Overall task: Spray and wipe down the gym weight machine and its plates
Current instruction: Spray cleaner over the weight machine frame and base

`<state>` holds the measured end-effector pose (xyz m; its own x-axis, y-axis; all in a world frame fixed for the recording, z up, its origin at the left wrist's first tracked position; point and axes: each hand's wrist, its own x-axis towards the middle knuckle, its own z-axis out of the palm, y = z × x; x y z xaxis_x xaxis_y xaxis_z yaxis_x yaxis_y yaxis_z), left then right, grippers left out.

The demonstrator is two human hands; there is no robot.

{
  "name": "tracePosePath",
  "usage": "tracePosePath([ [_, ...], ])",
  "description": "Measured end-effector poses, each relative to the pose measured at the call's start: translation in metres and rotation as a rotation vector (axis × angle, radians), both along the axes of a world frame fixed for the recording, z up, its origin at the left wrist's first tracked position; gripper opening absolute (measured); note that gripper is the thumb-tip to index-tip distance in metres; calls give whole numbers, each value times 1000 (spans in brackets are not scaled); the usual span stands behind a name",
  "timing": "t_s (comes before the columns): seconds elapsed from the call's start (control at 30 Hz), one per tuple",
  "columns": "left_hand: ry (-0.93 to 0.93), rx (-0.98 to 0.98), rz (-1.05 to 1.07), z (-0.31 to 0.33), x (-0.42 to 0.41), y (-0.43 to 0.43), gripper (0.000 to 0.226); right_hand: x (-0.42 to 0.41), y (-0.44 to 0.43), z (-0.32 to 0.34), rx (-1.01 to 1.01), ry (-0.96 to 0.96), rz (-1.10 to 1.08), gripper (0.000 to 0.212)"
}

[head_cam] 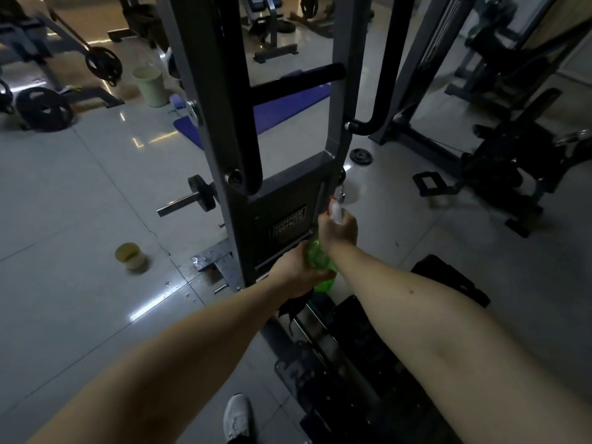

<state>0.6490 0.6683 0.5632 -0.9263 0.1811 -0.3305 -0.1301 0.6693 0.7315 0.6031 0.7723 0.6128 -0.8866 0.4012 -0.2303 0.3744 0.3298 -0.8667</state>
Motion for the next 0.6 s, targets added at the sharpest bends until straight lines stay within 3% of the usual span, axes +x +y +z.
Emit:
tracePosePath([
  [0.2, -37, 32, -16, -5, 14, 5, 84, 16, 9, -6, 3, -23, 53, 17],
  [0.37, -92, -8, -18, -9, 44, 1, 101, 45, 7, -10, -84, -62, 170, 4],
  [0.6, -93, 35, 127, -14, 96, -19, 81, 80, -25, -29, -58, -21, 377, 9],
])
